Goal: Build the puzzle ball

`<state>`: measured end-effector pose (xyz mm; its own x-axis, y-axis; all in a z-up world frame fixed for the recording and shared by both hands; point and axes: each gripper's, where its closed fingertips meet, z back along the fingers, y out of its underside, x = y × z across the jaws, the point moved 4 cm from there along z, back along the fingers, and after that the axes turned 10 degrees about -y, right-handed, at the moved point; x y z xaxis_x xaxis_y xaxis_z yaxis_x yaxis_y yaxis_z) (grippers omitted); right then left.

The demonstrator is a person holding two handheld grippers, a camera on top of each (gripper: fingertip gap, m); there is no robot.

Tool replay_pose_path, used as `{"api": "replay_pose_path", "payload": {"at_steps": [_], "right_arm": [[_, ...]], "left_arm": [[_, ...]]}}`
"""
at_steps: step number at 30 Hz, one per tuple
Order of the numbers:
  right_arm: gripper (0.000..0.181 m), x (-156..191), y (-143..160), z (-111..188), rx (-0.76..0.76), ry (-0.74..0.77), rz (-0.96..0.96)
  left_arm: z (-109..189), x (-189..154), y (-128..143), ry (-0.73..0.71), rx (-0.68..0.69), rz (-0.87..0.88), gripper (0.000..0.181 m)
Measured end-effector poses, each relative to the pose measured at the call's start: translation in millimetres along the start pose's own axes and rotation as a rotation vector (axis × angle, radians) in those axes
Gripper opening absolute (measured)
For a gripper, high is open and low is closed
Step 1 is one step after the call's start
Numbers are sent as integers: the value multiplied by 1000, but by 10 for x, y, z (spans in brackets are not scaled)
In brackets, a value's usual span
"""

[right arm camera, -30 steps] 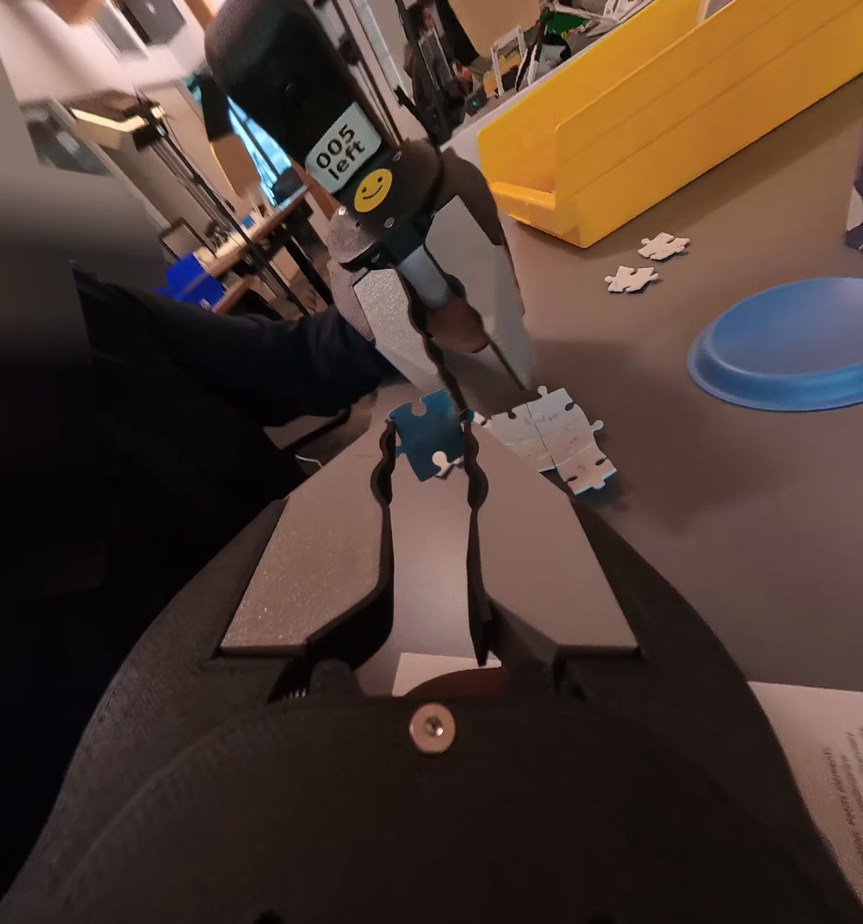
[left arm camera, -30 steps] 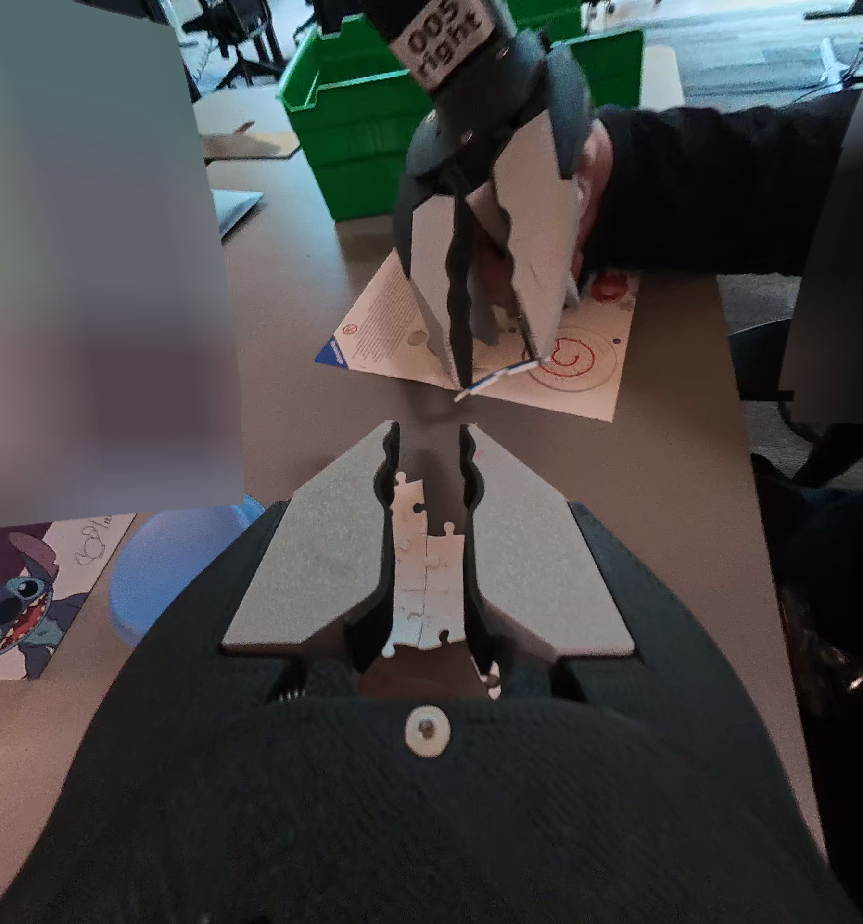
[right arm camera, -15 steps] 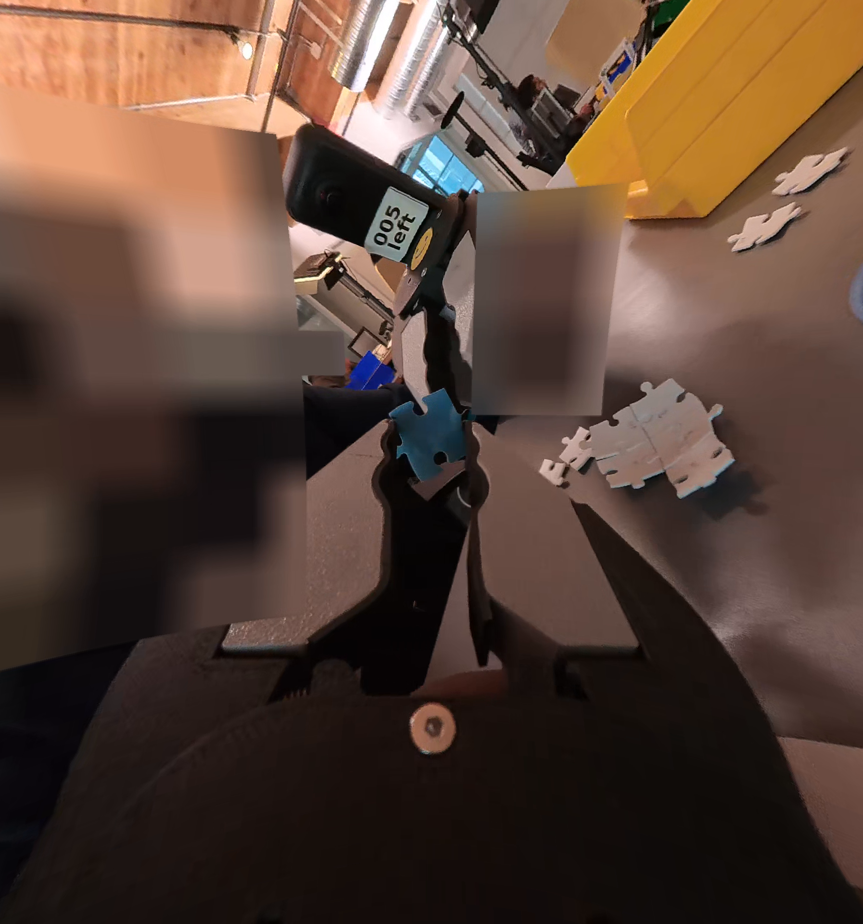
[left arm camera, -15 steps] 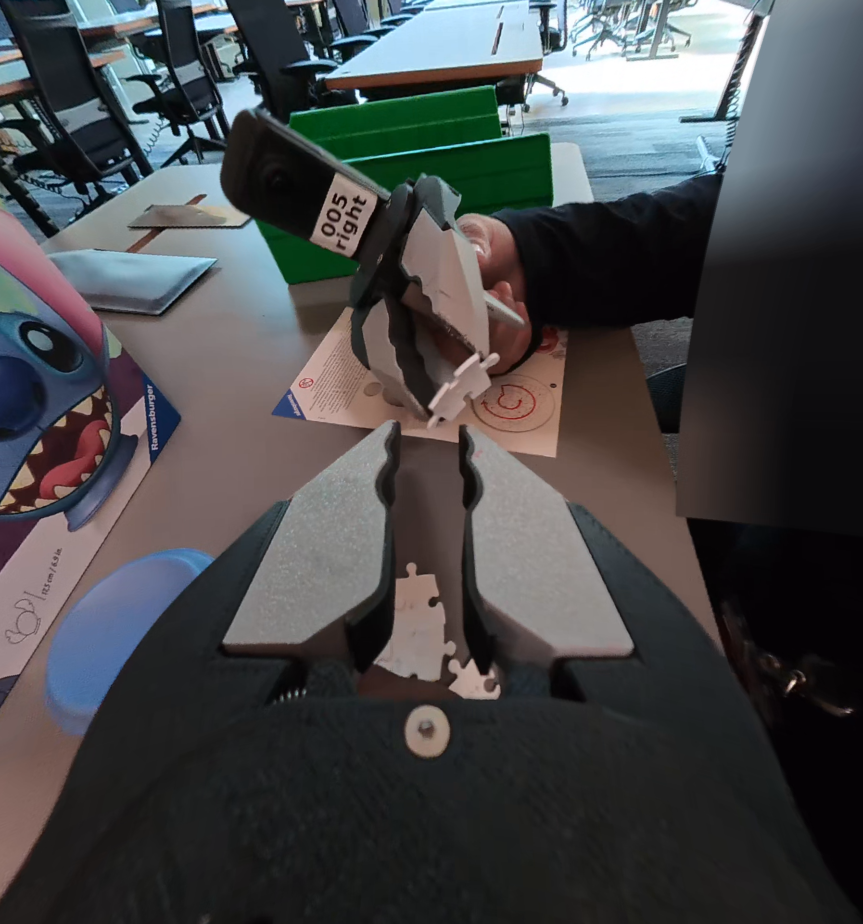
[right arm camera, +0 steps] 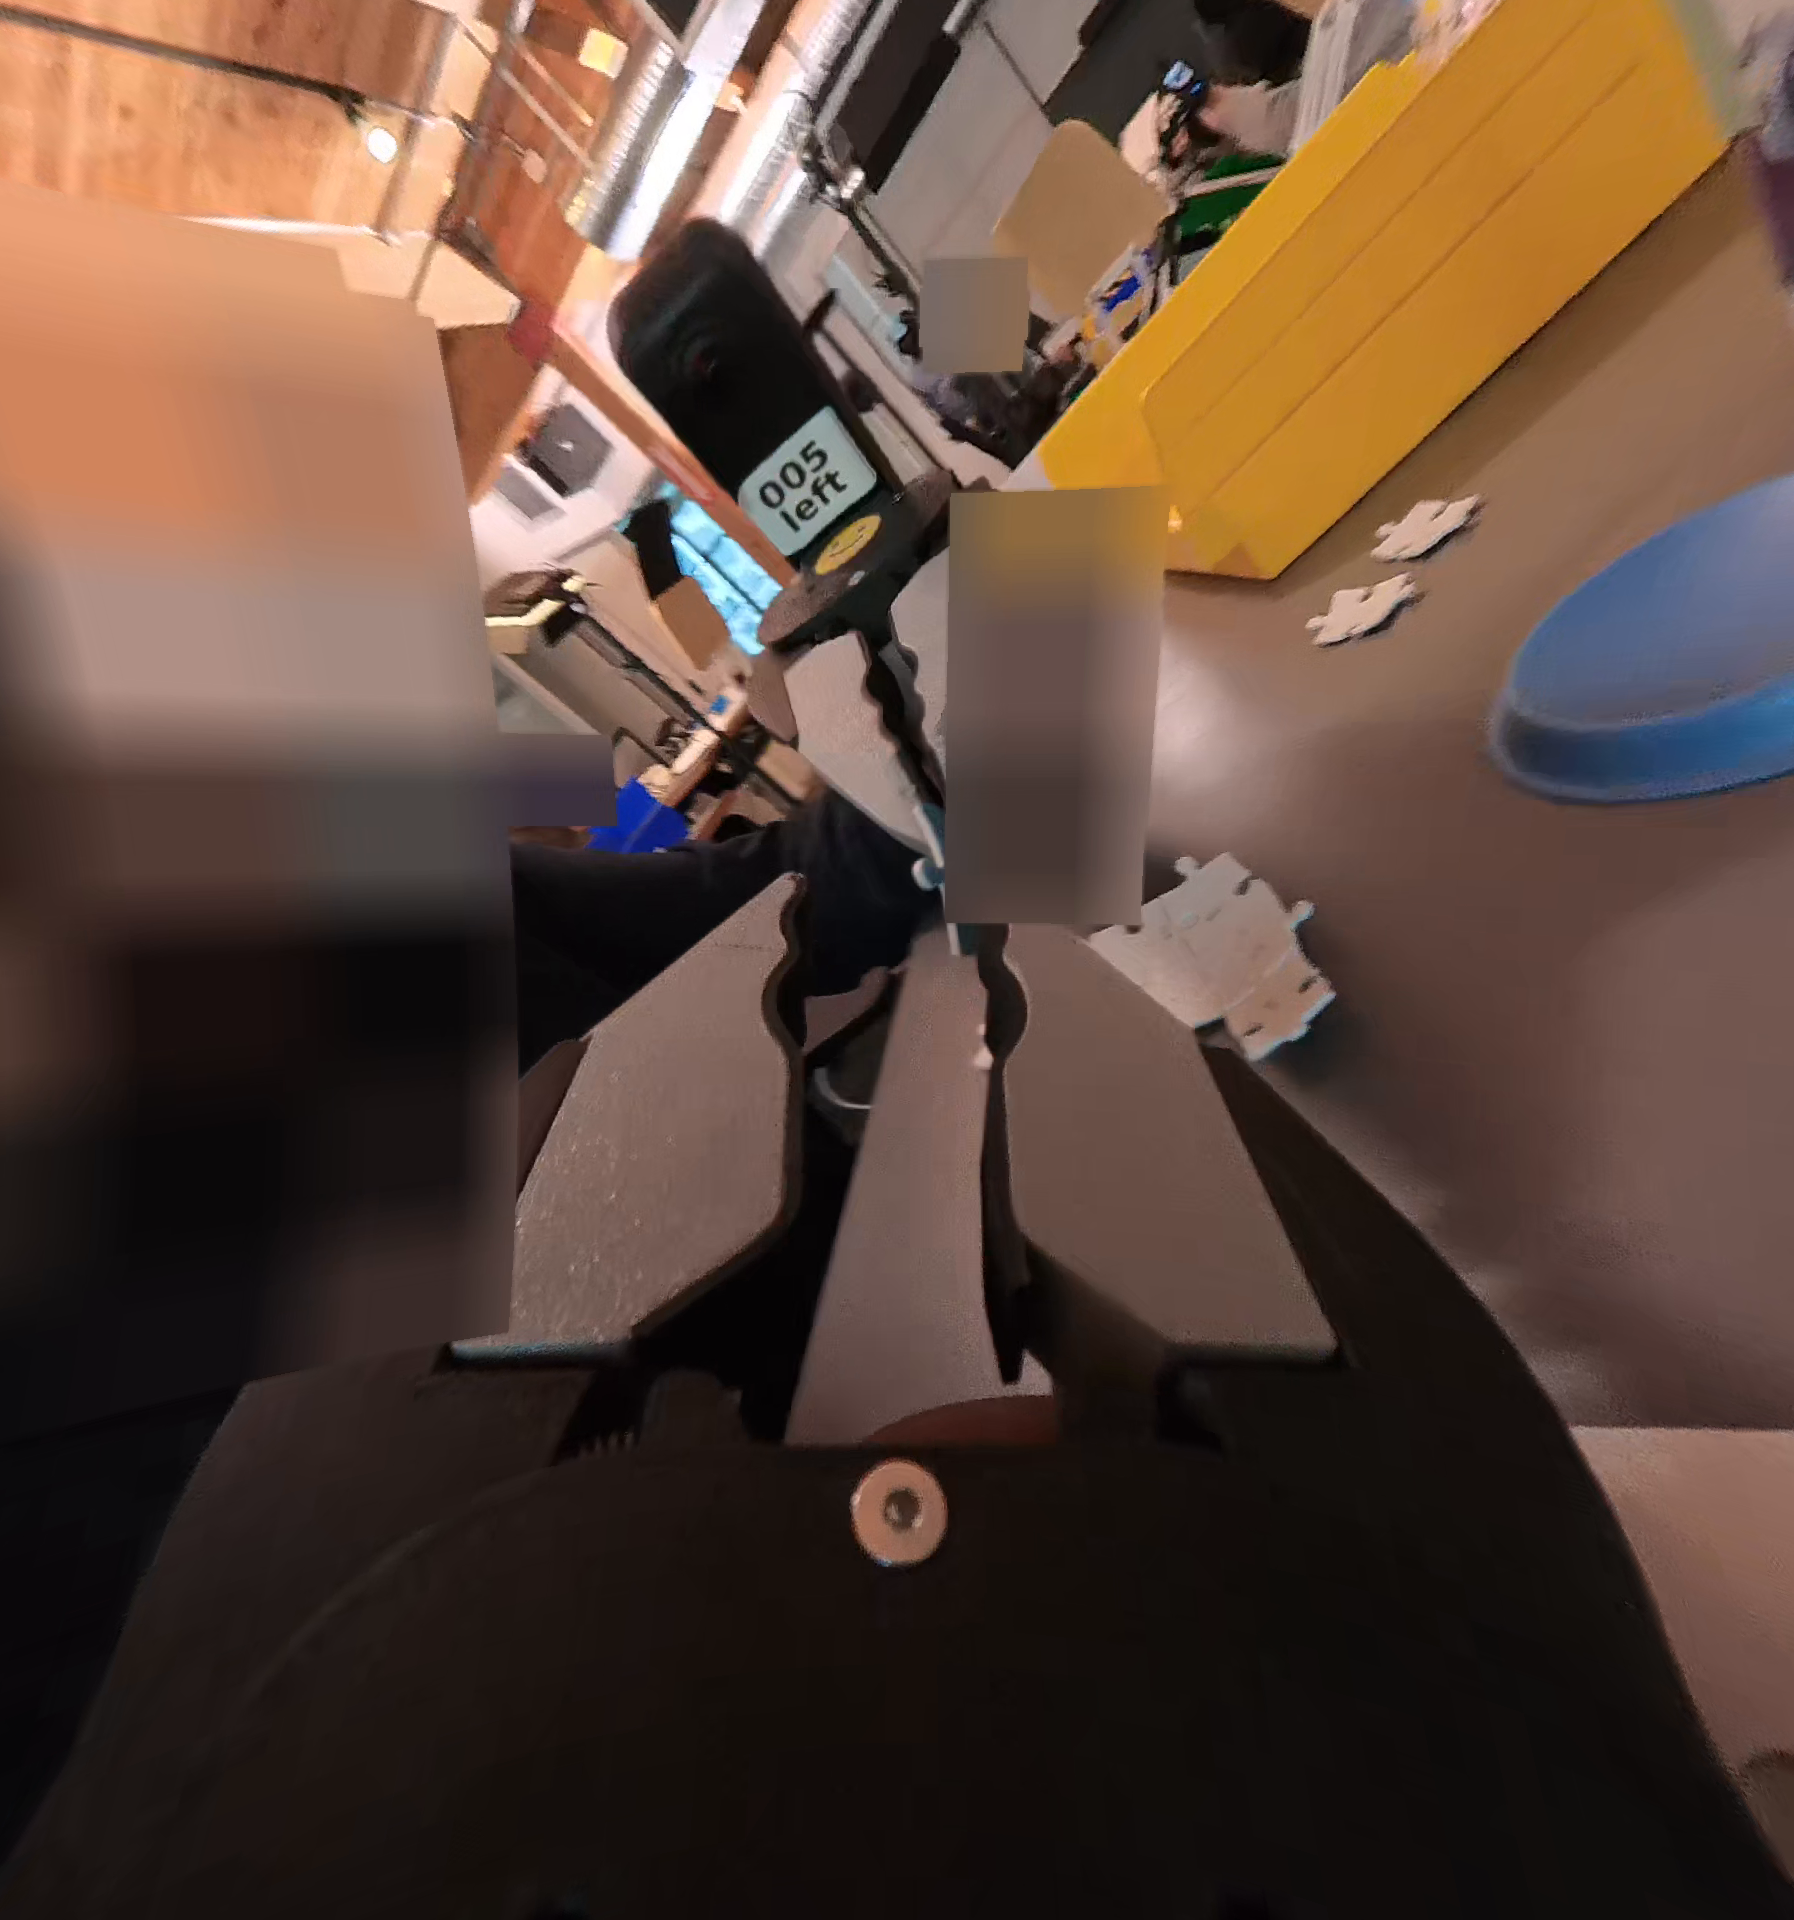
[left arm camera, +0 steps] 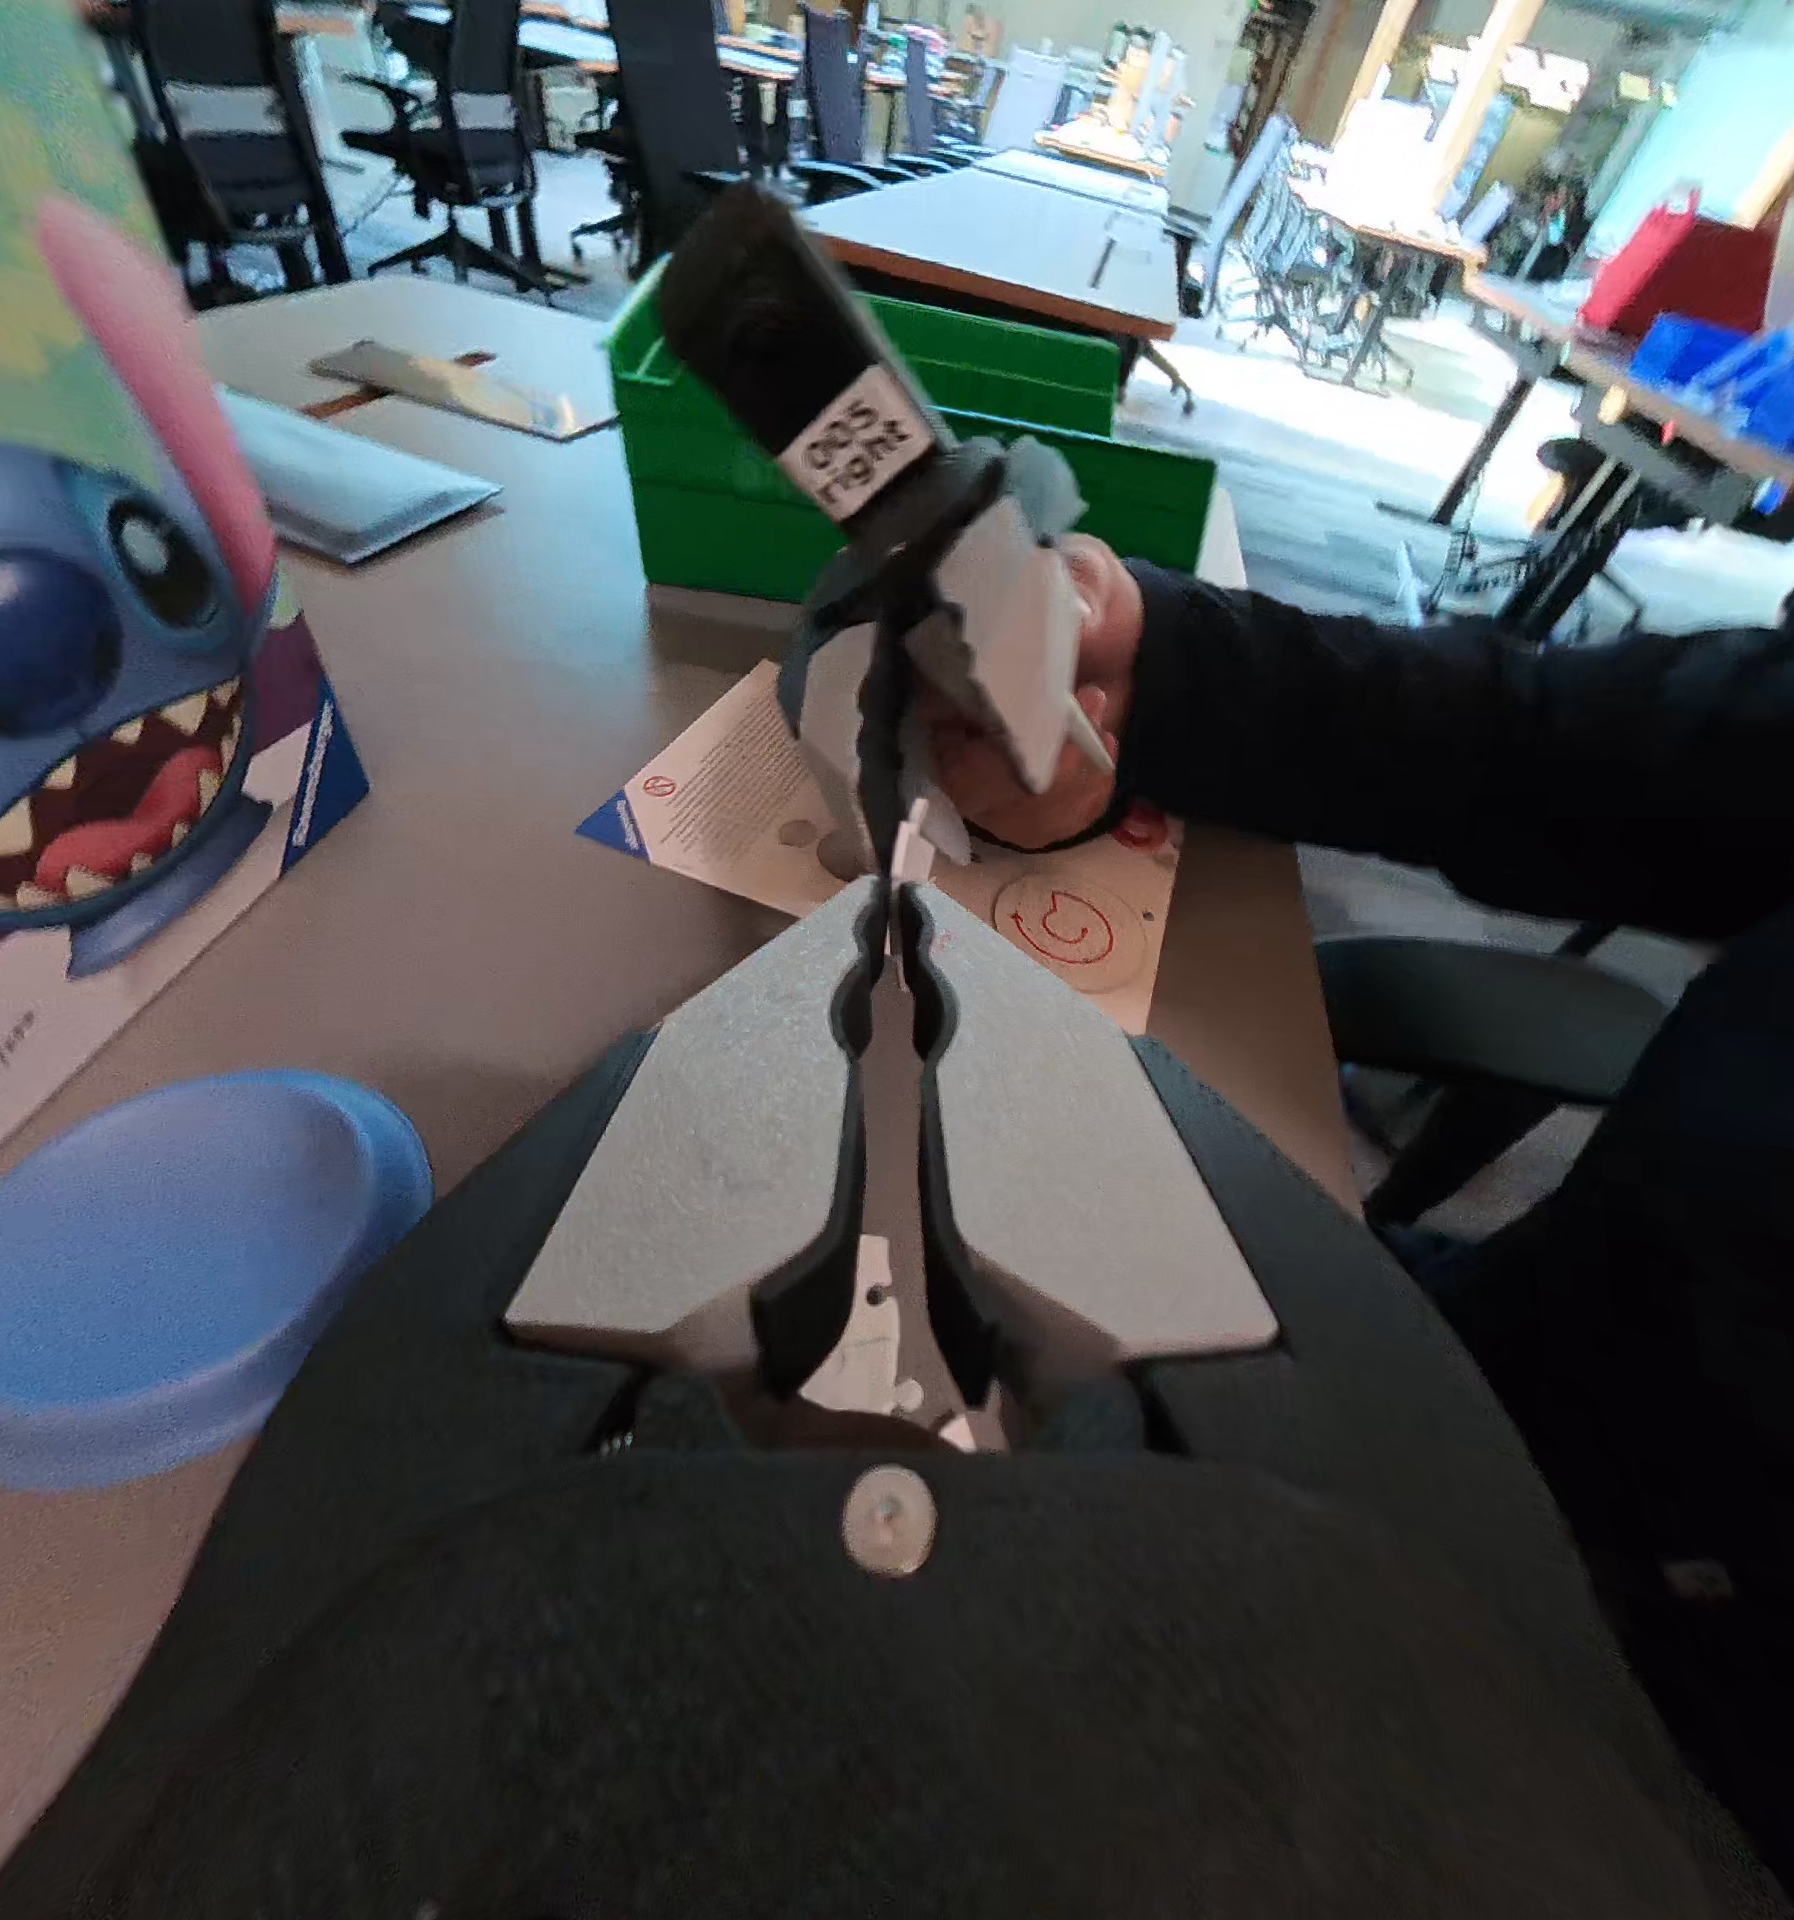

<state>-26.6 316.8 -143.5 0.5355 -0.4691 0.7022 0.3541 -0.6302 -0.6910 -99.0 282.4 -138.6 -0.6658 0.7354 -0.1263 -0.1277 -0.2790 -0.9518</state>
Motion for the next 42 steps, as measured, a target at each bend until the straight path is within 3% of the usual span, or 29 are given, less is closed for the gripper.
{"api": "replay_pose_path", "payload": {"at_steps": [1,6,10,13,19,25,42], "right_arm": [[29,-11,-11,10,4,33,34],[22,-156,-56,24,34,250,202],[1,-178,-67,-25,43,300,273],[0,-196,-67,-10,48,321,285],[0,-399,40,174,175,491,206],[0,-530,110,196,326,537,66],[0,-608,67,45,676,474,-267]], "left_arm": [[-7,44,2,5,3,63,0],[16,187,-32,67,-33,313,0],[-35,189,18,36,1,293,0],[-85,178,51,19,24,281,0],[-41,400,203,-137,140,160,5],[66,588,325,-208,208,179,6],[84,568,423,-240,273,116,6]]}}
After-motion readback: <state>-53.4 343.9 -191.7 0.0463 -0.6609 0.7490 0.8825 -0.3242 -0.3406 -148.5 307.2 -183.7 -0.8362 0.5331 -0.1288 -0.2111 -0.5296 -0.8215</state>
